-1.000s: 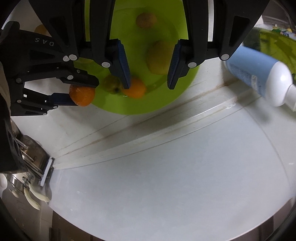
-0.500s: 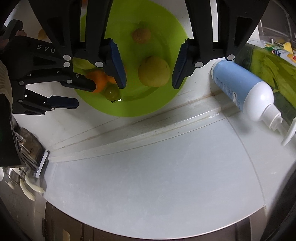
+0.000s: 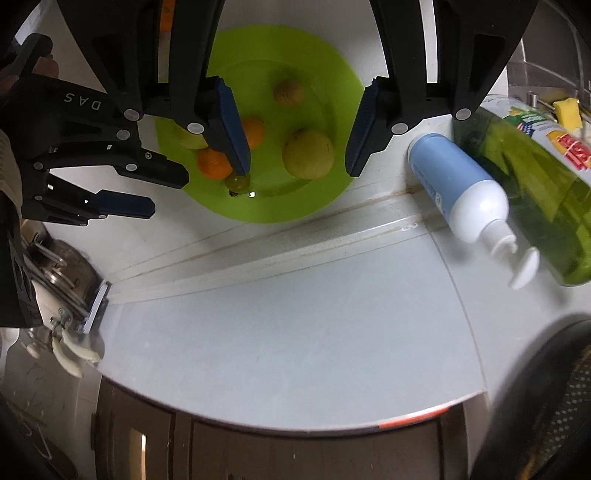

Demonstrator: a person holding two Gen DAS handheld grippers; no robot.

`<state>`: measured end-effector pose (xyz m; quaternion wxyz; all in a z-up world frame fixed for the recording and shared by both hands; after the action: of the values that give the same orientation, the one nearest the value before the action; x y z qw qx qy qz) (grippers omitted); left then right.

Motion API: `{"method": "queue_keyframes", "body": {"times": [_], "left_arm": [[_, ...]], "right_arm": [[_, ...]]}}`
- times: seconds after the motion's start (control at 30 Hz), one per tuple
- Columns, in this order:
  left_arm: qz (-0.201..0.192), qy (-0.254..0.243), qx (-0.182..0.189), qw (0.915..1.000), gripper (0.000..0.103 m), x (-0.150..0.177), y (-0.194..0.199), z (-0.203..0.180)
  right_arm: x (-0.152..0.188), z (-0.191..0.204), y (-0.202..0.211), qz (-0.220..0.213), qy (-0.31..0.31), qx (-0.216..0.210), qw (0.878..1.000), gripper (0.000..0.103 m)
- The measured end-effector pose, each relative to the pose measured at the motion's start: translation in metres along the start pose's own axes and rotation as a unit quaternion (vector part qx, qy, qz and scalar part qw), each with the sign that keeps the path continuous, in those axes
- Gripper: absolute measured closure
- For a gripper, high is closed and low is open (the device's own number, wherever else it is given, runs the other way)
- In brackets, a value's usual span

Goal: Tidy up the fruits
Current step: 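Withdraw both grippers from the plate toward the remaining fruits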

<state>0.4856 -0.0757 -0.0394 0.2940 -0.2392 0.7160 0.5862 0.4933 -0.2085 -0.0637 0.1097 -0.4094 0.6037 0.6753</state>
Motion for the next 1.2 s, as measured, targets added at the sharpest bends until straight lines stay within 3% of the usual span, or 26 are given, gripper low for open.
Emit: {"method": "queue_keyframes", "body": {"times": [0.33,0.43,0.7,1.2], "left_arm": [[-0.036,0.005,0.009,0.9993,0.045,0.004,0.051,0.003],[-0.050,0.005,0.009,0.9987,0.042,0.008,0.069,0.007],[-0.072,0.014,0.006,0.9973,0.036,0.025,0.110,0.020],[-0.064,0.045,-0.011,0.9969,0.033,0.085,0.143,0.045]], "right_arm": [[0.000,0.019,0.045,-0.033,0.003,0.012,0.999,0.054],[0.003,0.025,0.061,-0.047,0.001,0.025,0.999,0.045],[0.011,0.051,0.099,-0.081,0.013,0.054,0.995,0.038],[0.044,0.096,0.126,-0.107,0.023,0.080,0.991,0.035]]}}
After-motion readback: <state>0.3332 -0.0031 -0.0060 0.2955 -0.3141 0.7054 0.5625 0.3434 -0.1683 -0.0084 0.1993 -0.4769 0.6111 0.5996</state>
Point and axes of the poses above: each gripper's, at about its wrist camera, not at the fingertips, and y roughly against the way its jaws point, z to its left, x to its underside, the point moved 5 cm from there along -y, roughly the way its jaws point, and after that the axes turned 13 degrees about y, right-handed, at the moved point
